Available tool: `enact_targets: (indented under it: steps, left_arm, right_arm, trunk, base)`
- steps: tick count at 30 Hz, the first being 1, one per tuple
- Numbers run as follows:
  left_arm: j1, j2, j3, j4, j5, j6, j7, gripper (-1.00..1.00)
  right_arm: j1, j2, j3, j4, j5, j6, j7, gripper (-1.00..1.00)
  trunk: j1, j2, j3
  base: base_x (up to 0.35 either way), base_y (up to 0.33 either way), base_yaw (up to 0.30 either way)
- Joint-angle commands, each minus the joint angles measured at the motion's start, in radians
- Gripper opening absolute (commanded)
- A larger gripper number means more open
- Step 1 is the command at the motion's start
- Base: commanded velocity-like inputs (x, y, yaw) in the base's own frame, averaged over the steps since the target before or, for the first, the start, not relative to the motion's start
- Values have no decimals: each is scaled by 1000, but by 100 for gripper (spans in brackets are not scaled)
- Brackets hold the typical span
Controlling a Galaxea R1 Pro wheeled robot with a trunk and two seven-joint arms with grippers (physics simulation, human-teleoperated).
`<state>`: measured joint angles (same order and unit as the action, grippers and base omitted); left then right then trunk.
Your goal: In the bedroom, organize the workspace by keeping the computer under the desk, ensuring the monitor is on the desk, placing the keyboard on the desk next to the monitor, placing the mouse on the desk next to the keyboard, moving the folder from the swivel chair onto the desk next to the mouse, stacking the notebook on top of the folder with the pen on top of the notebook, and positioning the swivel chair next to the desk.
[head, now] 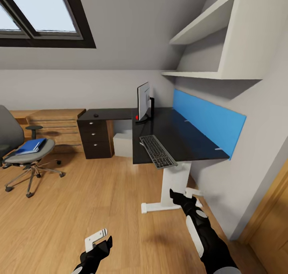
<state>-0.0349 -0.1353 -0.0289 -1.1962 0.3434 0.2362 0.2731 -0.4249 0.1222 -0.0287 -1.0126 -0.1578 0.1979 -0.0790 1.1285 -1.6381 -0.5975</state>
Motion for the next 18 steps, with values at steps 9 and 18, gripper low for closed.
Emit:
enact_targets:
  steps: [9, 18]
  left_arm:
    - [0, 0, -2, -1, 9, 3, 8, 100]
    - [0, 0, -2, -2, 9, 3, 8, 100]
  right_arm:
    - [-46, 0, 0, 141, -7, -96, -5, 100]
    - [-106, 0, 0, 284, -7, -210, -6, 100]
  trunk:
    - [35, -64, -29]
    - [69, -127, -57]
  base:
    - [0, 0, 0]
    - [0, 0, 0]
